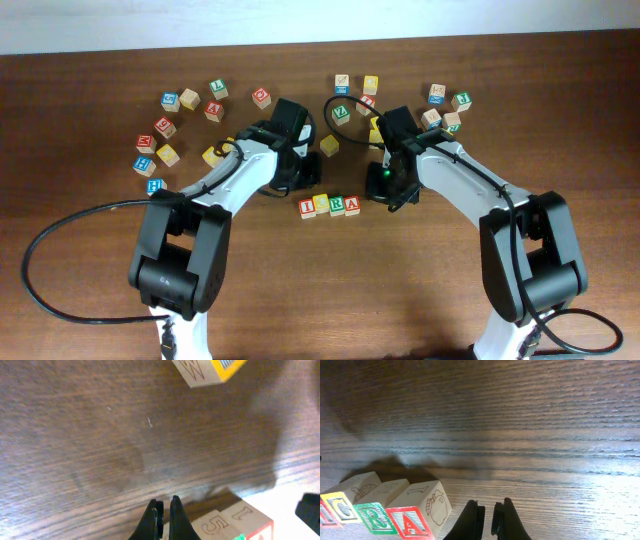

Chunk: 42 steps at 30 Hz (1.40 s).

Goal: Spell out ICRA

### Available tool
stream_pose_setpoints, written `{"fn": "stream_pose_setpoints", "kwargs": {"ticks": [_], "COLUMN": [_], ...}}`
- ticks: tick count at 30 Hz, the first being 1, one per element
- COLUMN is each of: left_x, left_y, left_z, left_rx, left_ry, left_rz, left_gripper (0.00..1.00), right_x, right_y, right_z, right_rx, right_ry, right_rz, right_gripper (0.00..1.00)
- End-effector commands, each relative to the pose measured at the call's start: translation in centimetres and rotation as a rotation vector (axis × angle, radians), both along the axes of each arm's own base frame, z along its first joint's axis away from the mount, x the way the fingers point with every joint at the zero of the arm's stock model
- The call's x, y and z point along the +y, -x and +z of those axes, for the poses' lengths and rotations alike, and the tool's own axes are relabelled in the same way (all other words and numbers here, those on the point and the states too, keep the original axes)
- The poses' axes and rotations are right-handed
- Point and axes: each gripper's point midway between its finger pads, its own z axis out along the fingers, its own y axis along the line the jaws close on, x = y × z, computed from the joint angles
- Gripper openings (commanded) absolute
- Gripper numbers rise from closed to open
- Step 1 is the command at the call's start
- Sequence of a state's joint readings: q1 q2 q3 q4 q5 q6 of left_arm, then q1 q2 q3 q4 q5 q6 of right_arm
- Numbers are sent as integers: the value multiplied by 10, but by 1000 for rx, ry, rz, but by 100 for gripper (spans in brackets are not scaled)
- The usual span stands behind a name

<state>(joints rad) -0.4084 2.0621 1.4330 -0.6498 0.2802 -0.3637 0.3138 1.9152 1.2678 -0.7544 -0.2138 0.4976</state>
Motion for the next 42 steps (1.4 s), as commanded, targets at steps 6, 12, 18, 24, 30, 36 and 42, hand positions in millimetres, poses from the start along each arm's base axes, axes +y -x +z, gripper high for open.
{"fn": "stream_pose_setpoints", "kwargs": {"ticks": [6, 12, 18, 24, 30, 36, 42], "left_x": [-17, -14, -9, 49, 78, 66, 56], "left_y": [15, 22, -5, -2, 47, 63, 67], "left_z": [0, -2, 19, 53, 26, -17, -19], "left_rx": [46, 74, 11, 156, 327, 363, 355], "left_ry": [24, 11, 35, -34, -198, -108, -111], "left_rz": [-32, -32, -10, 91, 103, 146, 117], "left_gripper": [0, 0, 0, 0, 0, 0, 0], "right_x": [-1, -1, -1, 0, 1, 2, 14], "right_y": [-5, -5, -5, -7, -10, -11, -6], "right_z": [1, 1, 1, 1, 2, 2, -21], "right_rx": [-14, -14, -14, -22, -35, -40, 16], "right_ry": [9, 9, 9, 7, 2, 0, -34], "right_rz": [0, 0, 0, 1, 0, 1, 21], "right_gripper": [4, 4, 4, 4, 4, 4, 4]}}
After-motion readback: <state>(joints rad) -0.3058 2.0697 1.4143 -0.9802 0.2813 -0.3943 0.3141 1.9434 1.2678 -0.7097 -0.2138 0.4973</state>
